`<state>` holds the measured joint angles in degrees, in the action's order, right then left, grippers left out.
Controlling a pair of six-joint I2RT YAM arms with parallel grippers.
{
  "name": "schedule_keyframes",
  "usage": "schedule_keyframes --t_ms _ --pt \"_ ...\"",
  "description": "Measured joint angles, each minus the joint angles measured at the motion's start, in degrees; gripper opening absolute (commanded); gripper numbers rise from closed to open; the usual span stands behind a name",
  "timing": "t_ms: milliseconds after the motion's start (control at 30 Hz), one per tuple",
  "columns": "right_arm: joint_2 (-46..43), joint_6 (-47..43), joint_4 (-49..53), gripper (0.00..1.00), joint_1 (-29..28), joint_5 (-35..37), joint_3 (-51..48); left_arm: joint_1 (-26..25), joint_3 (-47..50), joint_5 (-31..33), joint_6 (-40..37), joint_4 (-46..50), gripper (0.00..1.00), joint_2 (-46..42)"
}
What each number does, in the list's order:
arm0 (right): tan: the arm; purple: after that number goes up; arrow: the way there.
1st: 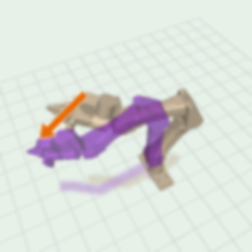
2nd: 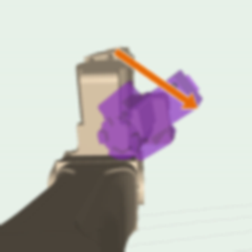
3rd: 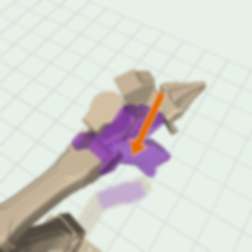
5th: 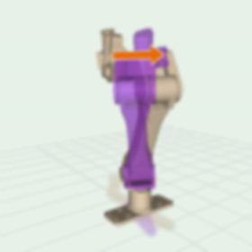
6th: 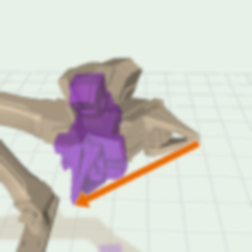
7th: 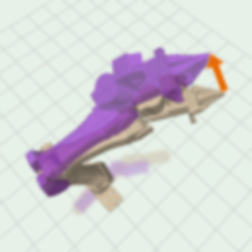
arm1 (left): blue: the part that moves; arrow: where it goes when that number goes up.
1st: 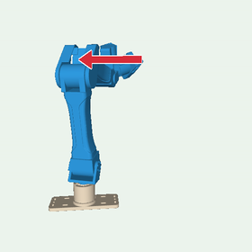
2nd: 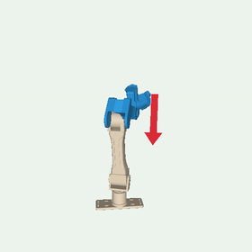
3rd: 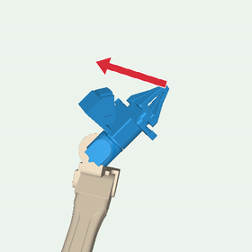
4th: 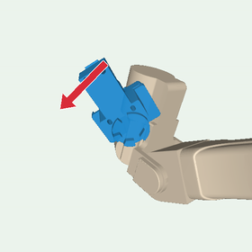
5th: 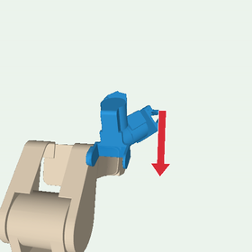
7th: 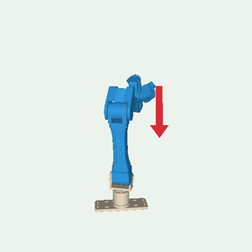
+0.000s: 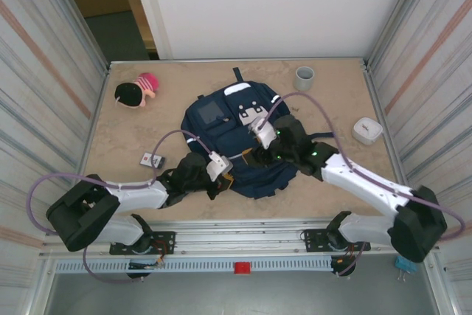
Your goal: Pack books, pencil case, and school supplies into a backpack
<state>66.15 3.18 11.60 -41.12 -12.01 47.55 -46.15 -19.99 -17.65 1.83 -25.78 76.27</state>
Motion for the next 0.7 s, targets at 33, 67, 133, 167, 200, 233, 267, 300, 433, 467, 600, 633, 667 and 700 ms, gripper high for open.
schedule_keyframes --t_ms 33,67,133,167,200,233,267,300,433,467,600,633,667,700 --pt "-2.01 5.42 1.66 0.64 0.72 -0.59 0.33 0.00 -0.11 0.42 0.13 0.35 0.00 0.00" --pt "-3.74 10.12 3.08 0.65 1.31 -1.20 0.13 0.00 -0.17 0.74 0.22 0.57 0.00 -0.02" --pt "-7.08 20.06 5.16 0.67 2.56 -2.80 -2.34 0.00 -0.26 1.29 0.61 0.83 0.00 -0.22" --pt "-8.37 23.98 5.99 0.68 3.17 -3.58 -3.98 0.00 -0.28 1.33 0.83 0.96 0.00 -0.44" --pt "-9.75 28.30 6.69 0.70 4.04 -5.01 -6.29 0.00 -0.28 1.36 1.03 1.16 0.00 -0.79" --pt "-10.75 31.65 7.23 0.72 4.85 -6.12 -8.26 0.00 -0.26 1.29 1.11 1.16 0.00 -1.09" --pt "-11.76 35.36 7.65 0.73 5.97 -7.23 -10.62 0.00 -0.26 1.22 1.25 1.14 0.00 -1.46" --pt "-12.52 38.86 7.69 0.74 7.17 -8.37 -12.85 0.00 -0.26 1.18 1.44 1.14 0.00 -1.84" --pt "-13.09 48.76 4.87 0.75 10.27 -12.44 -18.45 0.00 -0.26 0.98 2.03 1.07 0.00 -2.93" --pt "-12.48 50.73 3.67 0.75 10.69 -13.60 -18.99 0.00 -0.26 0.96 2.14 1.07 0.00 -3.23" --pt "-8.74 55.76 -1.77 0.75 11.15 -16.63 -19.06 0.00 -0.26 0.81 2.60 1.11 0.00 -4.92" --pt "-7.89 56.59 -2.89 0.75 11.17 -16.85 -19.06 0.00 -0.26 0.81 2.71 1.11 0.00 -5.44" --pt "-7.02 57.53 -4.00 0.74 11.19 -16.98 -19.06 0.00 -0.26 0.81 2.73 1.11 0.00 -6.08" --pt "-6.36 58.21 -5.05 0.72 11.26 -17.16 -19.06 0.00 -0.26 0.83 2.73 1.16 0.00 -6.78"
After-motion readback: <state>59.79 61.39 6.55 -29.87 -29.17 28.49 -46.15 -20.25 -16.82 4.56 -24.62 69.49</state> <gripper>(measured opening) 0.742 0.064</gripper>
